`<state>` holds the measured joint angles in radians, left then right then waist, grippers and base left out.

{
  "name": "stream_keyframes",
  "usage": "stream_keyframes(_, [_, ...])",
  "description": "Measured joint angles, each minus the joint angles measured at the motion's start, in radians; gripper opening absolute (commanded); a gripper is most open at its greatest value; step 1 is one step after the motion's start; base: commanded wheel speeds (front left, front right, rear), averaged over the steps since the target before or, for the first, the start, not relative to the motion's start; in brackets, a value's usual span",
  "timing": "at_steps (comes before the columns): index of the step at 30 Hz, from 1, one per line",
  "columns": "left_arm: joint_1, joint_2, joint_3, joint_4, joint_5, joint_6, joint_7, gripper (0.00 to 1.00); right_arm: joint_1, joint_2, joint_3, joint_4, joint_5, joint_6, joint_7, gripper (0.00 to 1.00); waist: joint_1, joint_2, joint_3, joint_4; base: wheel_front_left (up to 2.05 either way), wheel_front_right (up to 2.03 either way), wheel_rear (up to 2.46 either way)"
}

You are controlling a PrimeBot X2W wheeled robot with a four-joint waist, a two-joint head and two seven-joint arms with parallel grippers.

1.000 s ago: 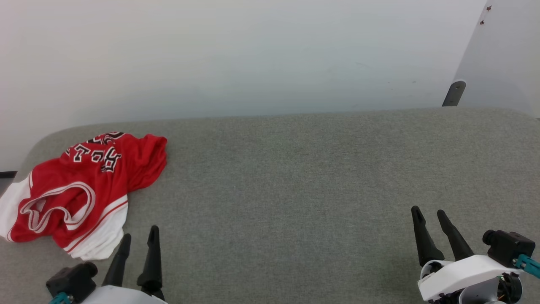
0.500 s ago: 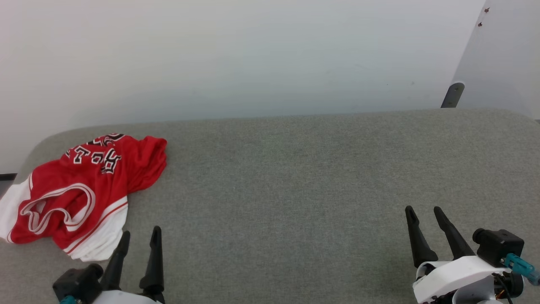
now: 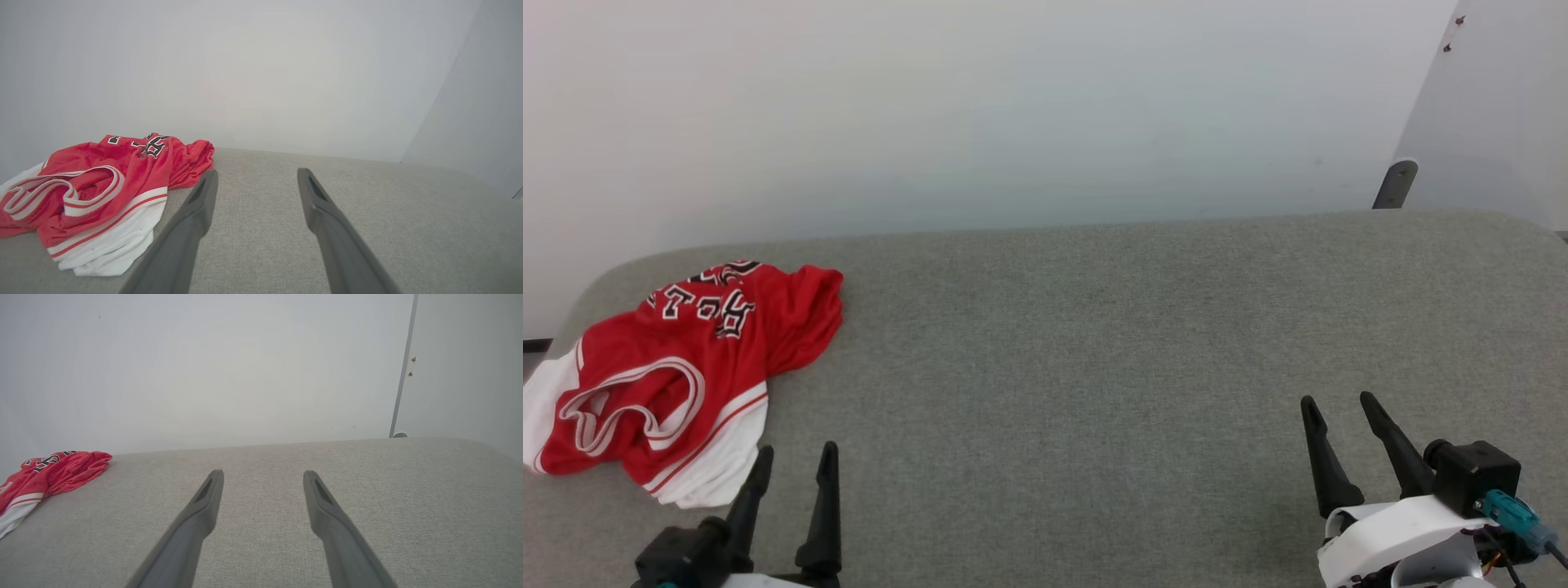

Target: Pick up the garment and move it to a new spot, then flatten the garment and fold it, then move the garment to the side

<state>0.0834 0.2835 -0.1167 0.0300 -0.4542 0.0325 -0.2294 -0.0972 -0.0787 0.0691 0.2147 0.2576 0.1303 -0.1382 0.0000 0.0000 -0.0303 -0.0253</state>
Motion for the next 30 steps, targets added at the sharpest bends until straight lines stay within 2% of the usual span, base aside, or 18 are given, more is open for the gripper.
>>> stream_keyframes(18, [0.019,0.025,-0.023,-0.029,0.094,0.012,-0.031,1.0,0.0,0.001,-0.001,-0.012,-0.146,0.0,-0.021,1.0,0.0,0.0,-0.003,-0.004,0.0,0.0,0.0])
stream_keyframes(30, [0.021,0.026,-0.021,-0.03,0.086,0.011,-0.035,1.0,0.0,0.002,-0.002,-0.016,-0.154,0.0,-0.02,1.0,0.0001,0.0,-0.005,-0.005,0.0,0.0,0.0])
